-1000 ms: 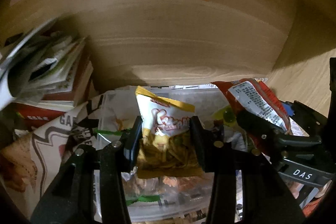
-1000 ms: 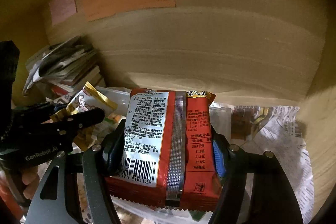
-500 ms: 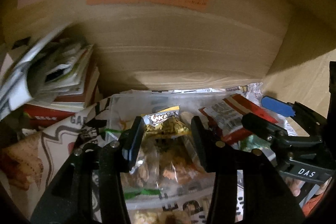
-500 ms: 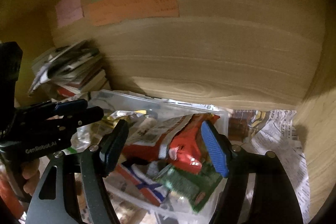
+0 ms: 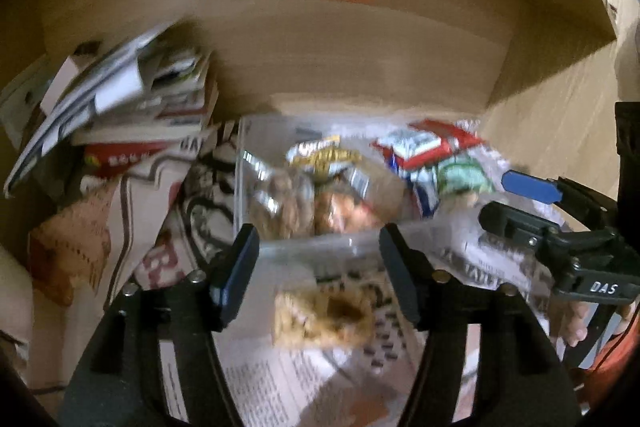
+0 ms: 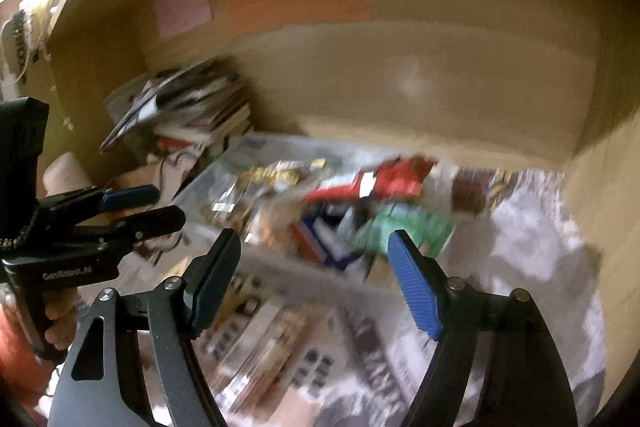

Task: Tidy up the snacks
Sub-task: 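Grasp the peanut brittle block with the left tool while the right tool grasps the wrapped bar, then place the peanut brittle block and wrapped bar into the clear box and release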

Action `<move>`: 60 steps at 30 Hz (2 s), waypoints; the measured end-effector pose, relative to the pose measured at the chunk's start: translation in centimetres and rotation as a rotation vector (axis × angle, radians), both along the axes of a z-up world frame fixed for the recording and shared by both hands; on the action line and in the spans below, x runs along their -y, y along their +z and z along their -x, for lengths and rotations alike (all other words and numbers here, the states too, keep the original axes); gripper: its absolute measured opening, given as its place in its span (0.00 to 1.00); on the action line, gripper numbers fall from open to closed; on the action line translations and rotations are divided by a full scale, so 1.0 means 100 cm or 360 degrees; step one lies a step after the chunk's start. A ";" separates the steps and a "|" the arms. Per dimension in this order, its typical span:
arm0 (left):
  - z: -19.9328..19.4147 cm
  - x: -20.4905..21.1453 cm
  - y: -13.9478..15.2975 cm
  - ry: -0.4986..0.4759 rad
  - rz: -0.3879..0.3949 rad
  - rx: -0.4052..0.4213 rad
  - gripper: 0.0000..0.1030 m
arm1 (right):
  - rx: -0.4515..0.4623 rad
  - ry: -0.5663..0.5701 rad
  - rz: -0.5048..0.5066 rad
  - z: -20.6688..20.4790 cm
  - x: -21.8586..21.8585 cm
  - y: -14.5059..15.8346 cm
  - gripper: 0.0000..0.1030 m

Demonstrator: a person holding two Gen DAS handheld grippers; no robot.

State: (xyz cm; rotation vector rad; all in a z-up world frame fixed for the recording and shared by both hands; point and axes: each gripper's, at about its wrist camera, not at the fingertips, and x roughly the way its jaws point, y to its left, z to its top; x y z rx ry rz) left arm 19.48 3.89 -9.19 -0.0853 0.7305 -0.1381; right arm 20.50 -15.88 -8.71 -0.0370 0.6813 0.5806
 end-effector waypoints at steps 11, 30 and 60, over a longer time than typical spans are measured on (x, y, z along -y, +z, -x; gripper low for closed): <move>0.020 -0.009 -0.049 -0.0015 0.0056 -0.0226 0.71 | -0.0210 0.0071 0.0094 0.023 -0.021 -0.049 0.71; -0.003 0.007 -0.076 -0.0044 0.0060 -0.0372 0.93 | -0.0333 0.0111 0.0236 0.019 -0.023 -0.079 0.43; 0.015 0.000 0.000 0.0002 0.0054 -0.0004 0.72 | -0.0048 0.0072 0.0061 0.035 0.001 -0.015 0.41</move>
